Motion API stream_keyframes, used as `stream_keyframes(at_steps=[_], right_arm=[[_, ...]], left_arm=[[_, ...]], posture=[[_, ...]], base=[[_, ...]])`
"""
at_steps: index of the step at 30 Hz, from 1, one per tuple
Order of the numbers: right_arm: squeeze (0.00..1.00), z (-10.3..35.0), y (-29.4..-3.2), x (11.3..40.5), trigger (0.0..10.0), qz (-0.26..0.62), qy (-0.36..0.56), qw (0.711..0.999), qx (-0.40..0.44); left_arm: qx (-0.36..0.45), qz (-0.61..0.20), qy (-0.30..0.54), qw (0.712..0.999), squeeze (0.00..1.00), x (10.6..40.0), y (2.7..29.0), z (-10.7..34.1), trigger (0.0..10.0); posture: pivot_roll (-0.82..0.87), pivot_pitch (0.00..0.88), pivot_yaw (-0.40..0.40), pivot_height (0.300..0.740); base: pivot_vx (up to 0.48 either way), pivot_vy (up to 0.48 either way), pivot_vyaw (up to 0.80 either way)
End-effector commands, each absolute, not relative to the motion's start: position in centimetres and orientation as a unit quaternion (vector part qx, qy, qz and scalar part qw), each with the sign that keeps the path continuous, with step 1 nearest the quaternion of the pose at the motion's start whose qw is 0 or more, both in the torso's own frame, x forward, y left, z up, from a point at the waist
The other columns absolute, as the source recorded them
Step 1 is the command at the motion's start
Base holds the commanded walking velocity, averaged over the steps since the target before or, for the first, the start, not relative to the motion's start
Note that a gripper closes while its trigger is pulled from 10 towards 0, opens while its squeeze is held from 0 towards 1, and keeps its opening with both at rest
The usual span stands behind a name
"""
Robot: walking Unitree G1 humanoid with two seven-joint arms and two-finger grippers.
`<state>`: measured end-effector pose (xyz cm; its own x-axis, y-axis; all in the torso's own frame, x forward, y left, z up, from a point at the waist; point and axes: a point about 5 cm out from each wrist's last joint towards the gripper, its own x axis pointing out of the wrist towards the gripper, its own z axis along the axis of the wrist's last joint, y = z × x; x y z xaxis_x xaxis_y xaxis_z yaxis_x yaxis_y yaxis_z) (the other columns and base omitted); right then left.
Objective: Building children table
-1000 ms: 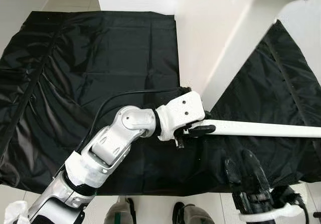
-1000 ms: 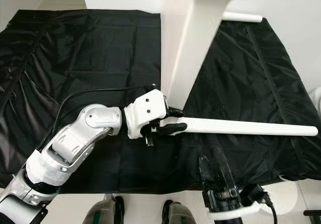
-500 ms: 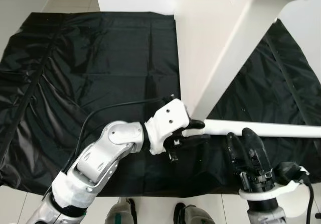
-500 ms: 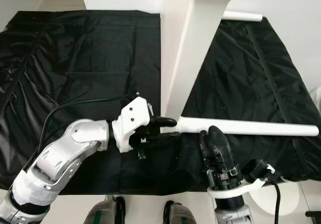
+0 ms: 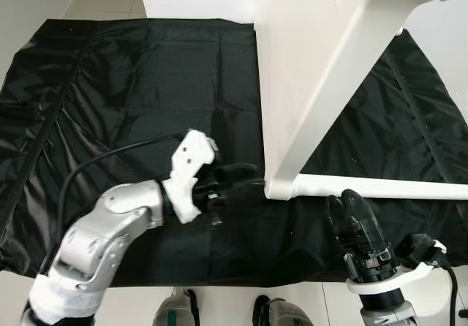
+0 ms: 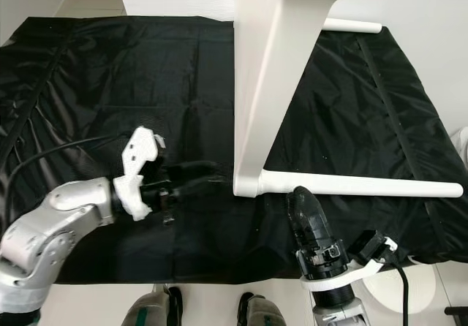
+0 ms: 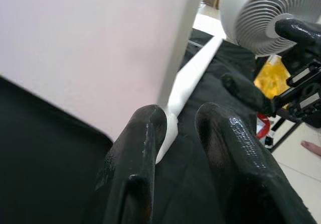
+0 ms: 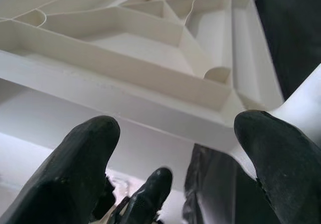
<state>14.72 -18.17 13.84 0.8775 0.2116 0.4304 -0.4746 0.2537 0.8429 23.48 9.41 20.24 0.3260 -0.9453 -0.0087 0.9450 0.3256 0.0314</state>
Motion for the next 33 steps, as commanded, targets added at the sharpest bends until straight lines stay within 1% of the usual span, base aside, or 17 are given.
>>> stream_keyframes(at_steps=[1, 2, 3, 4, 5, 6, 8, 12, 13, 18, 21, 25, 29, 31, 33], right_arm=[[0.00, 14.0, -18.6, 14.6, 10.0, 0.204, -0.120, 0.798, 0.555], [0.00, 14.2, -19.1, 14.8, 10.0, 0.185, -0.130, 0.814, 0.536], [0.00, 14.2, -19.1, 14.8, 10.0, 0.185, -0.130, 0.814, 0.536], [0.00, 14.4, -19.7, 15.1, 10.0, 0.164, -0.140, 0.829, 0.516], [0.00, 14.5, -20.0, 15.2, 10.0, 0.150, -0.146, 0.837, 0.505], [0.00, 14.5, -20.0, 15.2, 10.0, 0.150, -0.146, 0.837, 0.505], [0.00, 15.1, -20.6, 15.6, 10.0, 0.129, -0.156, 0.856, 0.475], [0.00, 15.3, -20.9, 16.0, 10.0, 0.113, -0.157, 0.868, 0.458], [0.00, 15.5, -21.0, 16.3, 10.0, 0.098, -0.155, 0.879, 0.441], [0.00, 15.7, -21.1, 16.8, 10.0, 0.079, -0.154, 0.892, 0.417], [0.00, 16.1, -21.3, 17.8, 10.0, 0.044, -0.155, 0.913, 0.376], [0.00, 16.2, -21.4, 18.4, 10.0, 0.016, -0.151, 0.926, 0.345], [0.00, 16.3, -21.1, 18.9, 10.0, 0.011, -0.144, 0.935, 0.325], [0.00, 16.3, -20.6, 19.3, 10.0, 0.014, -0.136, 0.946, 0.295], [0.00, 16.3, -20.6, 19.3, 10.0, 0.014, -0.136, 0.946, 0.295]], left_arm=[[0.009, -0.580, 0.001, 0.815, 0.00, 23.5, 9.6, 20.0, 10.0], [0.003, -0.563, -0.006, 0.827, 0.00, 23.8, 9.8, 20.1, 10.0], [0.003, -0.563, -0.006, 0.827, 0.00, 23.8, 9.8, 20.1, 10.0], [-0.010, -0.542, -0.009, 0.840, 0.00, 24.2, 10.0, 20.2, 10.0], [-0.019, -0.529, -0.010, 0.849, 0.00, 24.5, 10.1, 20.3, 10.0], [-0.019, -0.529, -0.010, 0.849, 0.00, 24.5, 10.1, 20.3, 10.0], [-0.032, -0.507, -0.018, 0.861, 0.00, 25.0, 10.1, 20.4, 10.0], [-0.040, -0.494, -0.023, 0.868, 0.00, 25.3, 10.2, 20.5, 10.0], [-0.045, -0.475, -0.025, 0.878, 0.00, 25.8, 10.4, 20.5, 10.0], [-0.054, -0.449, -0.027, 0.891, 0.00, 26.3, 10.7, 20.4, 10.0], [-0.065, -0.428, -0.027, 0.901, 0.00, 26.6, 10.5, 20.1, 10.0], [-0.076, -0.409, -0.027, 0.909, 0.00, 26.7, 10.3, 19.9, 10.0], [-0.084, -0.399, -0.026, 0.913, 0.00, 26.9, 10.2, 19.7, 10.0], [-0.086, -0.384, -0.027, 0.919, 0.00, 27.1, 10.2, 19.5, 10.0], [-0.086, -0.384, -0.027, 0.919, 0.00, 27.1, 10.2, 19.5, 10.0]], posture=[[0.09, 0.123, -0.005, 0.740], [0.08, 0.114, -0.005, 0.740], [0.08, 0.114, -0.005, 0.740], [0.08, 0.107, -0.006, 0.740], [0.08, 0.107, -0.006, 0.740], [0.08, 0.107, -0.006, 0.740], [0.07, 0.091, -0.011, 0.740], [0.07, 0.087, -0.012, 0.740], [0.06, 0.079, -0.013, 0.740], [0.06, 0.073, -0.013, 0.740], [0.06, 0.061, -0.019, 0.740], [0.06, 0.056, -0.021, 0.740], [0.06, 0.046, -0.026, 0.740], [0.06, 0.036, -0.032, 0.740], [0.06, 0.036, -0.032, 0.740]], base=[[0.000, 0.000, 0.00], [0.000, 0.000, 0.00], [0.000, 0.000, 0.00], [0.000, 0.000, 0.00], [0.000, 0.000, 0.00], [0.000, 0.000, 0.00], [0.000, 0.000, 0.00], [0.000, 0.000, 0.00], [0.000, 0.000, 0.00], [0.000, 0.000, 0.00], [0.000, 0.000, 0.00], [0.000, 0.000, 0.00], [0.000, 0.000, 0.00], [0.000, 0.000, 0.00], [0.000, 0.000, 0.00]])
